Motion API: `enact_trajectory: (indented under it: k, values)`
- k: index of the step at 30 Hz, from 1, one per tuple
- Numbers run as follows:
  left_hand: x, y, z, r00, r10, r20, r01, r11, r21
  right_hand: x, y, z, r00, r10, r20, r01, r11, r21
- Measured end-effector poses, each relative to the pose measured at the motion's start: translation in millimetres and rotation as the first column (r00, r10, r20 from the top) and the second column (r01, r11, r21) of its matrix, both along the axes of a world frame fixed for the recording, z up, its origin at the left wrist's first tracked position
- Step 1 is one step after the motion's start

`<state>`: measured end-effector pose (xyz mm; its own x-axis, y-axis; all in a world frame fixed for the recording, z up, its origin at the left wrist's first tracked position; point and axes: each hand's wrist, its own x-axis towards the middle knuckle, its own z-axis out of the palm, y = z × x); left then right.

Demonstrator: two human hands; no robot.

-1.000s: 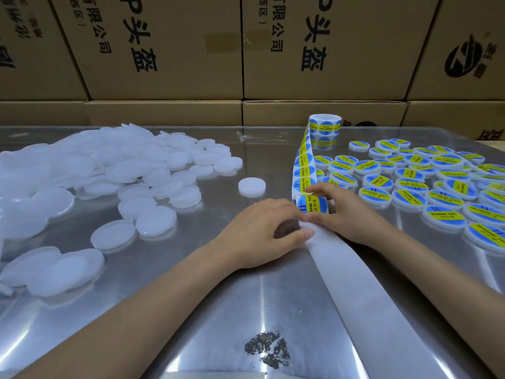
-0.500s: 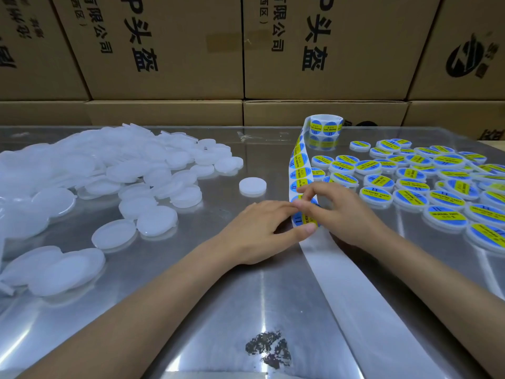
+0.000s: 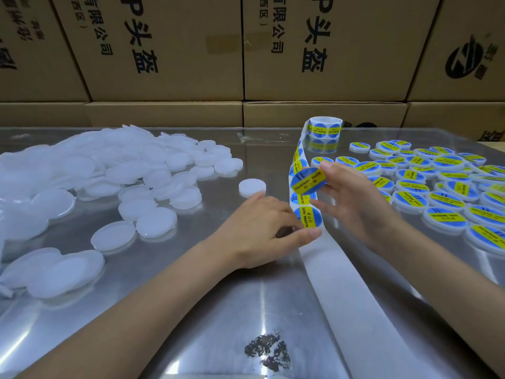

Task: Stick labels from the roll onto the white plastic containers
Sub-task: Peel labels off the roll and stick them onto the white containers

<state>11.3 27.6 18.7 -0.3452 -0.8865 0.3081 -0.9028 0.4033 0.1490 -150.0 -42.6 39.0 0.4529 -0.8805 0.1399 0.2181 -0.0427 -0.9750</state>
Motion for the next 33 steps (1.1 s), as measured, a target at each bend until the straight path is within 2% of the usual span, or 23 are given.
enact_trajectory:
  k: [3, 7, 11, 12, 15, 17, 19, 22, 26, 30, 33]
  values:
    - [-3.4, 1.5, 0.6, 1.0, -0.019, -0.006, 0.019, 1.0, -0.002, 1.6, -0.4, -3.8, 0.999, 0.043, -0.021, -0.041, 0.995, 0.089]
    - [-1.2, -0.4, -3.3, 0.992, -0.015, -0.128, 0.009, 0.999, -0.047, 4.2, -0.9, -9.8, 0.999, 0.053, -0.005, -0.051, 0.98, 0.19]
    - [17.2, -9.5, -8.3, 0.923, 0.25, -0.294, -0.291, 0.951, -0.105, 4.2, -3.8, -13.3, 0.999, 0.03, 0.04, -0.04, 0.963, 0.266]
    - [23.5, -12.3, -10.3, 0.907, 0.308, -0.288, -0.347, 0.933, -0.094, 4.4, -4.5, -14.2, 0.999, 0.03, 0.043, -0.041, 0.961, 0.273]
    - [36.8, -19.6, -15.5, 0.9, 0.417, -0.125, -0.415, 0.909, 0.044, 4.9, -5.7, -16.1, 0.999, 0.03, 0.033, -0.038, 0.961, 0.273]
    - [37.6, -20.4, -17.3, 0.906, 0.417, -0.077, -0.411, 0.908, 0.085, 5.3, -5.9, -16.8, 0.999, 0.028, 0.024, -0.033, 0.962, 0.27]
    - [36.7, -20.7, -17.5, 0.915, 0.393, -0.091, -0.391, 0.92, 0.033, 5.1, -6.4, -17.2, 0.999, 0.03, 0.018, -0.033, 0.963, 0.269]
    - [30.4, -18.8, -16.1, 0.932, 0.313, -0.181, -0.329, 0.942, -0.066, 5.3, -7.7, -17.7, 0.999, 0.032, 0.014, -0.034, 0.961, 0.276]
    - [24.6, -17.8, -16.3, 0.899, 0.262, -0.352, -0.275, 0.961, 0.011, 5.1, -8.6, -18.4, 0.999, 0.037, 0.009, -0.038, 0.965, 0.26]
    - [25.6, -15.8, -14.4, 0.872, 0.281, -0.401, -0.268, 0.959, 0.09, 5.3, -6.8, -16.5, 1.0, 0.017, 0.006, -0.018, 0.979, 0.205]
    - [22.3, -13.6, -12.2, 0.874, 0.222, -0.433, -0.249, 0.969, -0.006, 3.8, -4.4, -12.8, 1.0, 0.01, 0.007, -0.012, 0.982, 0.191]
